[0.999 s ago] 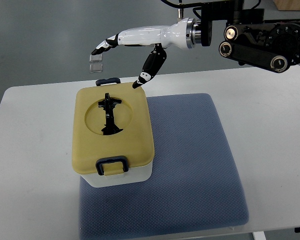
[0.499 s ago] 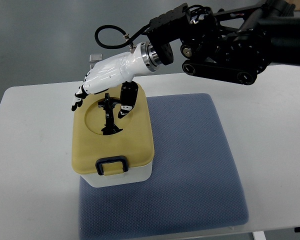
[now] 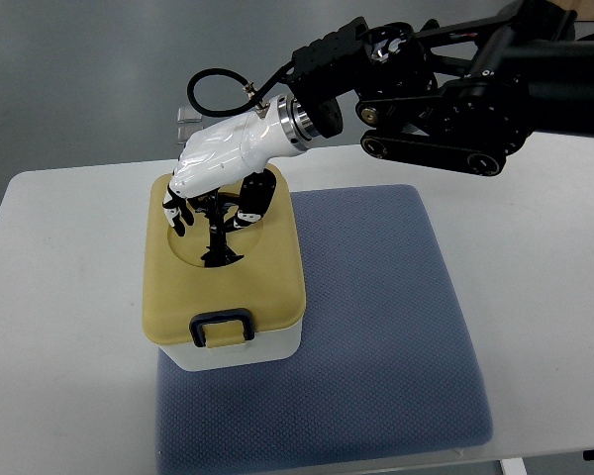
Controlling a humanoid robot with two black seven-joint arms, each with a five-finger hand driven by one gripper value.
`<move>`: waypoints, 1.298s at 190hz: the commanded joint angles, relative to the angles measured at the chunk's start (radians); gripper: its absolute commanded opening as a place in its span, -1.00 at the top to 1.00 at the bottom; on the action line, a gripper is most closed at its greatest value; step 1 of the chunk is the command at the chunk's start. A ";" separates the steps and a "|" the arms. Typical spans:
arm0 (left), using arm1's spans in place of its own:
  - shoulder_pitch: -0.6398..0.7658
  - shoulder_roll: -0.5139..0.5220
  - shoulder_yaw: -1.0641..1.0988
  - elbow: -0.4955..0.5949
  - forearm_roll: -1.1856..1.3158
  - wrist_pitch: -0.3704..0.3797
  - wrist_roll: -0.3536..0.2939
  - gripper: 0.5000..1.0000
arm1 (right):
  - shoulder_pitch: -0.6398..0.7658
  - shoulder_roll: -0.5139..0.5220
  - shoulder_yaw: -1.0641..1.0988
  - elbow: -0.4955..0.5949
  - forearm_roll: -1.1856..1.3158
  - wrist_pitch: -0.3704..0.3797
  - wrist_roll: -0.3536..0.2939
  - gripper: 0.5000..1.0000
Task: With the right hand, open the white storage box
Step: 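Close the right hand fingers around the black handle on the lid, then lift the yellow lid up off the white box with the right hand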
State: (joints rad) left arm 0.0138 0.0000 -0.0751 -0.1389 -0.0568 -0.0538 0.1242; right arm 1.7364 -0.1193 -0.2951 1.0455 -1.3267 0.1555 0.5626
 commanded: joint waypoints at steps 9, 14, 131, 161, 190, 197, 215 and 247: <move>0.000 0.000 0.000 0.001 0.000 0.000 0.000 -1.00 | -0.009 0.003 0.002 0.001 0.000 -0.001 0.003 0.52; 0.000 0.000 0.000 -0.001 0.000 0.000 0.000 -1.00 | -0.011 0.004 0.002 0.001 0.000 -0.001 0.003 0.56; 0.000 0.000 0.000 0.001 0.000 0.000 0.000 -1.00 | -0.009 0.003 0.013 0.001 0.000 -0.022 0.048 1.00; 0.000 0.000 0.000 -0.001 0.000 0.000 0.000 -1.00 | 0.002 -0.003 0.016 0.001 0.006 -0.043 0.048 1.00; 0.000 0.000 0.000 0.001 0.000 0.000 0.000 -1.00 | 0.023 -0.008 0.019 -0.008 0.020 -0.070 0.048 1.00; 0.000 0.000 0.000 -0.001 0.000 0.000 0.000 -1.00 | 0.023 -0.011 0.028 -0.008 0.020 -0.071 0.048 1.00; 0.000 0.000 0.000 -0.001 0.000 0.000 0.000 -1.00 | 0.023 -0.036 0.068 -0.010 0.020 -0.062 0.048 1.00; 0.000 0.000 0.000 -0.001 0.000 0.000 0.000 -1.00 | 0.017 -0.102 0.073 -0.013 0.018 -0.065 0.048 1.00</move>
State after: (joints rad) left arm 0.0139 0.0000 -0.0752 -0.1392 -0.0568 -0.0535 0.1242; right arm 1.7592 -0.1766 -0.2259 1.0340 -1.3074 0.0925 0.6111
